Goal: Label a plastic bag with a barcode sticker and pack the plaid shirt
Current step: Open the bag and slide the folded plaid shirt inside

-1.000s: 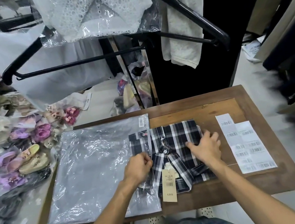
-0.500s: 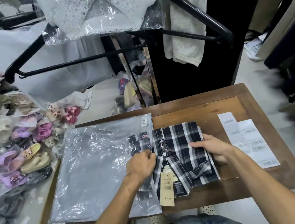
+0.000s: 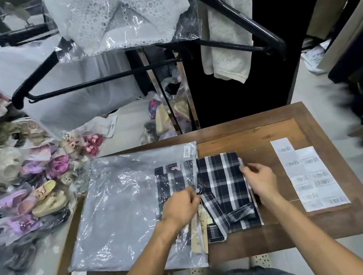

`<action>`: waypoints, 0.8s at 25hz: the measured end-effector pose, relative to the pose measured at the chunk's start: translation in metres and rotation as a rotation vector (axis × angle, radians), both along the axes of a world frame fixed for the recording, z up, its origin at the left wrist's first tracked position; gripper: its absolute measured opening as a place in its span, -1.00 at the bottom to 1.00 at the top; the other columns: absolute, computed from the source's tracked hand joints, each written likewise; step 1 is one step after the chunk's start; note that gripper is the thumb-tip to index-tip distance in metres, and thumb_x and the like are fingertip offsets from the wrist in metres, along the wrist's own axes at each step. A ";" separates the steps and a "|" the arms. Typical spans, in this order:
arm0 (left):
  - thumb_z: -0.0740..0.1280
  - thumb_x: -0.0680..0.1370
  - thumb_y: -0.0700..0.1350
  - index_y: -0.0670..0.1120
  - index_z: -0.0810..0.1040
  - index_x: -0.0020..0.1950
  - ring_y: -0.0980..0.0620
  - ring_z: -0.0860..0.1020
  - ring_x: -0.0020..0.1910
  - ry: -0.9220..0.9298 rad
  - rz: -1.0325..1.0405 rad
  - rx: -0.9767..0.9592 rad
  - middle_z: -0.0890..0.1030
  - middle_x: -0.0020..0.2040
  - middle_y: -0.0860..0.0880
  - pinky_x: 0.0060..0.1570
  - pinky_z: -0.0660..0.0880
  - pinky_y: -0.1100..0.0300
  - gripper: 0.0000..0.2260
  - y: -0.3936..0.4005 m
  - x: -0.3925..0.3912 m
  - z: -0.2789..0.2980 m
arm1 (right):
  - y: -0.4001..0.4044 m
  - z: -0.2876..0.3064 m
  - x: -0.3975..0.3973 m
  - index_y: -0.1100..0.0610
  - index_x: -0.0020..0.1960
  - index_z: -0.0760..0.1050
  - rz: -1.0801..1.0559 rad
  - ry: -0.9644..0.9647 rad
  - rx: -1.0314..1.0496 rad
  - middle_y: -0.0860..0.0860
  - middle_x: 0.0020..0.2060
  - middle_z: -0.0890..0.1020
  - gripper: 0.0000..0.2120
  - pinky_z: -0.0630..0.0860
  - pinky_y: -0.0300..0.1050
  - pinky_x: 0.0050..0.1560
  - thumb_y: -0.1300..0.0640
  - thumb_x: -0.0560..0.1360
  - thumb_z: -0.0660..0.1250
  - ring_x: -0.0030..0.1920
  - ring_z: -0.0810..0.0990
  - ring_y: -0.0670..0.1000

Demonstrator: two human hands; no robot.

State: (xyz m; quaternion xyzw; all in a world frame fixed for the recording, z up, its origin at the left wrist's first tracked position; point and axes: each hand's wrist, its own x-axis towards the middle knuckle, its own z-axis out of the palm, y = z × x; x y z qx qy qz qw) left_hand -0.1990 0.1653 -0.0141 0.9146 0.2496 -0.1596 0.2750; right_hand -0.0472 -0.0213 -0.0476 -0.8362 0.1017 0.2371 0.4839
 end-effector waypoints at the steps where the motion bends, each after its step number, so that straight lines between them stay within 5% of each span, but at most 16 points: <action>1: 0.19 0.69 0.03 -0.07 0.50 -0.06 -0.01 0.61 -0.34 -0.008 -0.002 -0.007 0.65 -0.25 -0.05 -0.16 0.66 -0.01 -0.76 -0.001 0.000 0.000 | 0.002 0.000 -0.004 0.07 0.27 0.59 -0.009 -0.015 -0.019 -0.09 -0.06 0.64 -0.64 0.55 0.05 0.21 -0.09 0.55 0.40 0.03 0.61 0.04; 5: 0.24 0.68 0.01 -0.05 0.46 -0.13 0.09 0.55 -0.37 -0.056 0.036 -0.057 0.62 -0.30 -0.01 -0.22 0.59 0.12 -0.77 -0.007 0.003 0.000 | 0.029 -0.005 -0.026 0.13 0.22 0.59 -0.077 -0.035 -0.015 -0.03 -0.10 0.66 -0.77 0.57 -0.03 -0.04 0.09 0.60 0.37 -0.13 0.61 0.01; 9: 0.30 0.66 0.00 -0.06 0.50 -0.11 0.19 0.58 -0.35 -0.049 0.136 -0.130 0.63 -0.32 0.05 -0.16 0.59 0.20 -0.80 -0.009 0.003 -0.003 | 0.036 -0.012 -0.034 0.05 0.23 0.57 0.132 0.014 -0.013 -0.10 -0.12 0.67 -0.72 0.58 -0.05 0.00 0.02 0.54 0.42 -0.09 0.65 -0.02; 14: 0.40 0.60 -0.11 -0.09 0.55 -0.02 0.13 0.66 -0.22 -0.140 0.262 -0.229 0.67 -0.22 0.02 -0.08 0.61 0.27 -0.92 -0.015 0.003 -0.007 | 0.013 -0.016 -0.047 0.00 0.15 0.60 0.221 -0.145 -0.054 -0.12 -0.16 0.71 -0.71 0.50 -0.21 -0.12 0.04 0.46 0.53 -0.19 0.64 -0.16; 20: 0.47 0.53 -0.20 -0.09 0.58 0.33 0.21 0.60 -0.37 -0.176 0.276 -0.263 0.67 -0.34 0.06 -0.35 0.46 0.46 -0.63 -0.019 0.007 -0.005 | 0.026 -0.010 -0.058 0.03 0.21 0.58 0.396 -0.100 0.087 -0.15 -0.13 0.64 -0.68 0.46 -0.48 -0.25 0.15 0.48 0.52 -0.23 0.60 -0.24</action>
